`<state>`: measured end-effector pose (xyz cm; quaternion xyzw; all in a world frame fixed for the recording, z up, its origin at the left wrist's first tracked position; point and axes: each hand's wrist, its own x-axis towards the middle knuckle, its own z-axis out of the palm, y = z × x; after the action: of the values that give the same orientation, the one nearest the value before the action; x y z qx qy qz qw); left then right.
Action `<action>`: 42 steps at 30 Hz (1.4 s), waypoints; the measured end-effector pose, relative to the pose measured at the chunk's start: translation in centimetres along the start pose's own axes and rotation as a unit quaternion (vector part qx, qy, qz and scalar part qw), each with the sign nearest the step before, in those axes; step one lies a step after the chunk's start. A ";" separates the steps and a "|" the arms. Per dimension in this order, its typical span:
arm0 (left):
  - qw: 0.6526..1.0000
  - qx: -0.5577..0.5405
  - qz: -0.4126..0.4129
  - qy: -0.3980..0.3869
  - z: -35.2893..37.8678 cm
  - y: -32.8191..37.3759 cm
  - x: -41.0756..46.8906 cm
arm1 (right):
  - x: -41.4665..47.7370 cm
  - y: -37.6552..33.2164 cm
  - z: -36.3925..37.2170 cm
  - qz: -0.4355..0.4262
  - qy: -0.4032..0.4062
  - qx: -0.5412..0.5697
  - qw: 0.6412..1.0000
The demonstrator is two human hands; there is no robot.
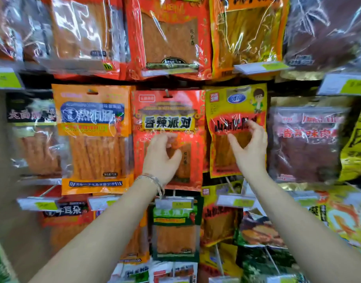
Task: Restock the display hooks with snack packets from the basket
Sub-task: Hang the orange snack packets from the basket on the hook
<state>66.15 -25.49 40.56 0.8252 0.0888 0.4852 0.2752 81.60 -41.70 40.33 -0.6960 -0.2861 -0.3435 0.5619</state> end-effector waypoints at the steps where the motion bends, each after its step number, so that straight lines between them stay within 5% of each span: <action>1: 1.000 -0.003 0.010 -0.011 0.7 0.5 0.0 | 1.0 0.7 -0.8 0.016 0.011 -0.012 1.000; 8: 0.999 -0.019 0.035 -0.029 4.8 2.7 1.3 | 7.3 3.0 -2.4 0.102 -0.072 -0.008 0.992; 18: 0.997 -0.056 0.014 -0.053 5.5 3.7 1.8 | 10.5 3.7 -2.4 0.259 -0.156 0.284 0.910; 25: 0.996 -0.075 -0.013 -0.050 5.8 3.6 1.9 | 9.7 3.2 -1.8 0.213 -0.198 0.320 0.902; 29: 0.996 -0.071 -0.021 -0.049 5.7 3.5 1.9 | 9.7 3.1 -1.6 0.270 -0.180 0.314 0.892; 42: 0.994 -0.093 -0.028 -0.041 6.3 4.5 1.8 | 6.4 -0.1 -3.3 0.190 -0.131 0.251 0.940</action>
<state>71.84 -30.84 41.97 0.8123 0.0549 0.4496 0.3675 84.88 -44.79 45.96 -0.6129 -0.2967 -0.0533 0.7304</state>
